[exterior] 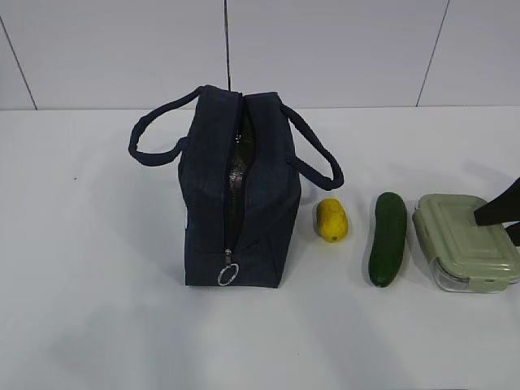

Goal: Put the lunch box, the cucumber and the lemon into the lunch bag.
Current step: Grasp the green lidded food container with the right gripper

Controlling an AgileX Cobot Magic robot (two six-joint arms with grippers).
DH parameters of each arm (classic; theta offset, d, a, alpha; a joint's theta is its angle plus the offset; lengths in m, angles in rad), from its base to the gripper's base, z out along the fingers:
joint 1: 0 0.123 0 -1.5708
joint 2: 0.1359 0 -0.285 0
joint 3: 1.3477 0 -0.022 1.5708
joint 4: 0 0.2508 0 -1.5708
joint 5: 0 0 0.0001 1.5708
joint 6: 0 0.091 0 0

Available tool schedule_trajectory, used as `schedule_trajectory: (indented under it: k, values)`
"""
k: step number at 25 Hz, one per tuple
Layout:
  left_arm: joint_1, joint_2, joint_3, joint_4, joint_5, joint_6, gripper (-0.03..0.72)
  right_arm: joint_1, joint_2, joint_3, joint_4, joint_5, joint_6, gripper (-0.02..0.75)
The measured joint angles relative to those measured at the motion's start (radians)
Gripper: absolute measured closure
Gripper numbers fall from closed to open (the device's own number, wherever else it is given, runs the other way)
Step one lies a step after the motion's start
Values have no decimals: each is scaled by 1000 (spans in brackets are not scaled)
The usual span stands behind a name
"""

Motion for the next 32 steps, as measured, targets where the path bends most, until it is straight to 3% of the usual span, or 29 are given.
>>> schedule_trajectory:
  k: [32]
  values:
    - [0,0,0,0,0,0,381,13,79,-7,43,30,-13,168]
